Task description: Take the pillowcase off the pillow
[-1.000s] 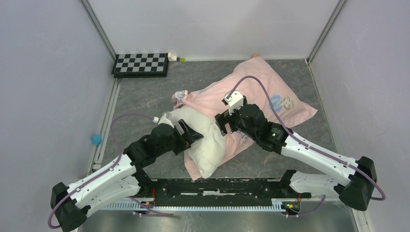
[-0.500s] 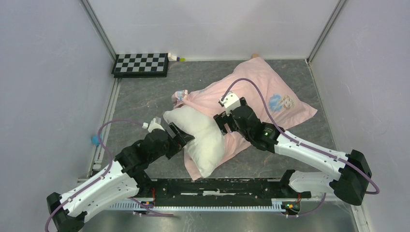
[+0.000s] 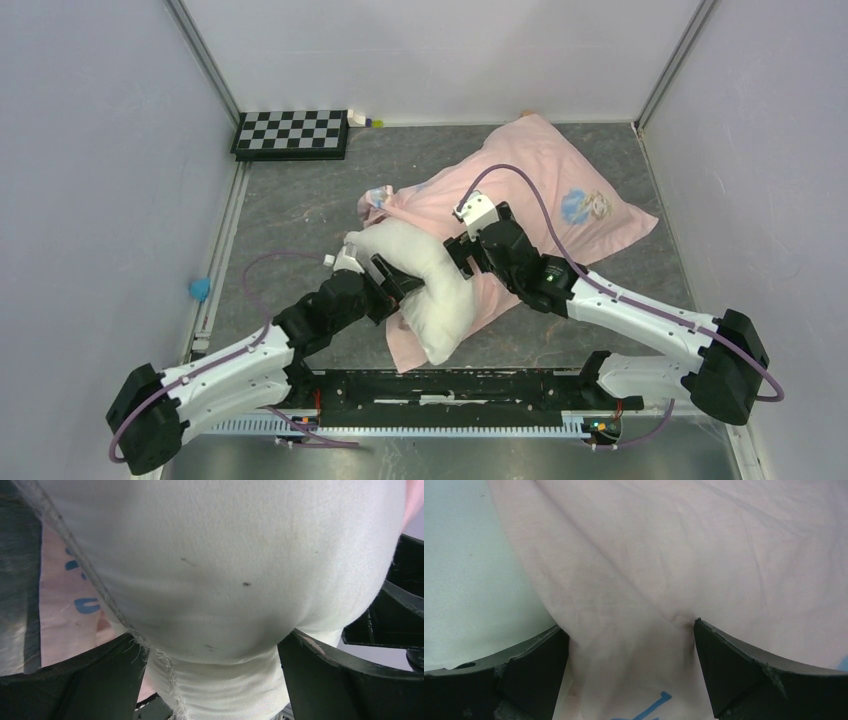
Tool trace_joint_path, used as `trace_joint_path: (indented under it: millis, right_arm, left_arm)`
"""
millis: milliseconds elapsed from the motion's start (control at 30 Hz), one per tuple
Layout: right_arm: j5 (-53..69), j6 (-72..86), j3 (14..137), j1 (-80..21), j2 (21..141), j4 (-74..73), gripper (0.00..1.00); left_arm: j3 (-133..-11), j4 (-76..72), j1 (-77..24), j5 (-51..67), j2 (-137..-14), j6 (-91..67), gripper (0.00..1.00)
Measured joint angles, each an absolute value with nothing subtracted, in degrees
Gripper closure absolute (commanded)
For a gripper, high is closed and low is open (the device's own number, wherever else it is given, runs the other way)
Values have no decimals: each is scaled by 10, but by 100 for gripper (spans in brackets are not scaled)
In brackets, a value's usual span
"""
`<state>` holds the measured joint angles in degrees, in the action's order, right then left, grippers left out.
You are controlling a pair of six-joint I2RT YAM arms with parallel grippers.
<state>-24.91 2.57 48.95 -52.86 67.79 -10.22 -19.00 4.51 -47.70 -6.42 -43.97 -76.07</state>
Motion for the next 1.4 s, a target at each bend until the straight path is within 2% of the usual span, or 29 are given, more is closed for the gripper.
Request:
trace_joint_path:
  millis: [67,167,233,300,633,1067,1200,1333,1400]
  right_arm:
    - [-261,22,489,-528,679,-102,2]
    - [-287,18,489,-527,682,-102,7]
    - [-309,18,489,-527,682,-103,13]
    - [-333,17,487,-528,682,-100,16]
    - [-400,18,467,-502,679,-73,23]
    - [-443,108,449,-422,655,-85,29]
    - [-395,93,437,-418,624,-73,14]
    - [-261,53,420,-396,583,-65,3]
    - [-184,46,420,-388,575,-63,2]
  left_arm:
    - [-190,-9,-477,-54,-473,-760,22]
    - [-190,-58,-476,-54,-504,-757,64]
    - [-190,-67,-472,-59,-502,-750,85]
    - [-190,-61,-463,-64,-488,-744,97]
    - [-215,88,-311,-16,-381,-686,98]
    - [-340,270,-128,72,-381,-560,98]
    - [-367,292,-111,95,-381,-531,98]
    - [-367,288,-96,133,-389,-524,98]
    - [-367,282,-91,153,-402,-523,98]
